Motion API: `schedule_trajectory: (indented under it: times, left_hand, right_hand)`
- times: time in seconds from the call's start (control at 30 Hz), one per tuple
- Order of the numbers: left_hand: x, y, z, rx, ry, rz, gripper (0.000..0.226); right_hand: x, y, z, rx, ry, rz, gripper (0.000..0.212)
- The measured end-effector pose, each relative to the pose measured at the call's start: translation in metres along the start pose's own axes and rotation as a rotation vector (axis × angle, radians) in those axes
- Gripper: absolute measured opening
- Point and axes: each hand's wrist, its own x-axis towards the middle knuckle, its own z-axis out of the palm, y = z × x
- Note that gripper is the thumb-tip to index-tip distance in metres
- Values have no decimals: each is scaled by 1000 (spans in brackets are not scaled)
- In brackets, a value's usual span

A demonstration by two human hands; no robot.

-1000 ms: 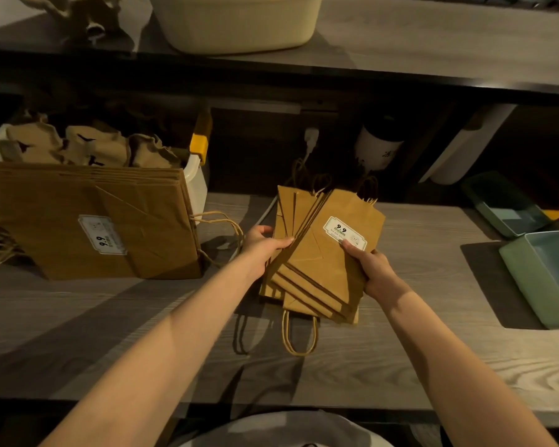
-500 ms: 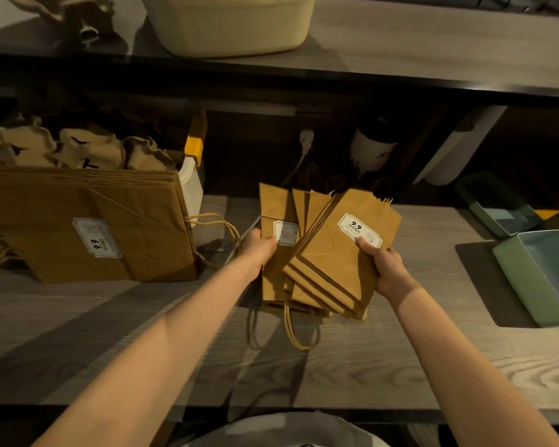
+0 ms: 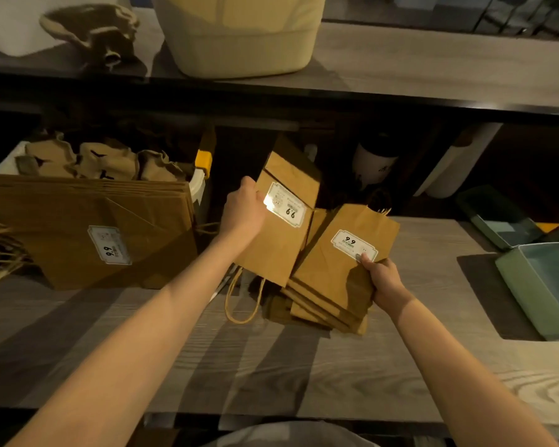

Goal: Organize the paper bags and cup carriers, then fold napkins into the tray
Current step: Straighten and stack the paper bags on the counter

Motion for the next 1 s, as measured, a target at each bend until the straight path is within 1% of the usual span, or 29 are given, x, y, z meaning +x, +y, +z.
schedule_trajectory:
  times: [0.07,0.13,0.27,0.33,0.37,0.4,0.43,0.47,0.5,0.57,0.63,0.67,0.7,0.73,0.8,0.83,0.87,0.93,1.0]
  left_hand:
    - [-1,0,-4,-9,25,26,17]
    - [-2,-1,-5,-15,12,57,18]
    - [-5,1,-4,10,-49,146,23]
    - [-7,4,-2,8,-67,188,26]
    - [-8,7,-3,17,-73,210,28]
    - [-9,12,-3,45,-82,234,30]
    - [-10,17,-5,94,-90,266,32]
    - [-12,23,-6,158,-102,302,33]
    - [-13,30,-6,232,-119,345,34]
    - [-16,43,-5,368,-162,440,34]
    - [-20,55,-2,463,-201,539,31]
    - [-21,61,-1,497,-206,591,28]
    - [-23,66,1,518,-199,645,26]
    - [-24,71,3,526,-187,692,24]
    - [-28,79,7,522,-143,763,25]
    - [-29,80,9,513,-105,793,26]
    - [-29,80,12,486,-68,828,26]
    - [-30,76,15,375,-8,917,28]
    - [-28,68,18,275,34,960,28]
  right_hand:
    - [-2,1,7,-21,-38,-31,39]
    - [-4,0,13,-67,-73,-58,32]
    - [-4,-6,15,-255,-117,-50,21]
    - [-7,-12,13,-300,-68,-57,20]
    - [-11,-17,11,-309,-6,-107,21]
    - [-16,-23,9,-353,86,-212,30]
    - [-26,-29,7,-423,174,-370,37]
    - [-36,-36,6,-481,234,-560,40]
    - [-49,-44,6,-516,261,-728,40]
    - [-66,-58,10,-619,234,-983,41]
    - [-75,-70,15,-900,172,-1208,42]
    - [-77,-76,17,-1057,113,-1281,43]
    - [-78,-81,18,-1188,39,-1292,44]
    - [-79,-84,18,-1276,-45,-1259,42]
    - [-79,-84,15,-1323,-165,-1167,26]
    - [-77,-83,12,-1300,-189,-1131,19]
    - [-75,-82,9,-1255,-183,-1113,16]
    - [-66,-77,2,-1117,-120,-1025,22]
    - [-53,-68,-5,-846,-74,-816,30]
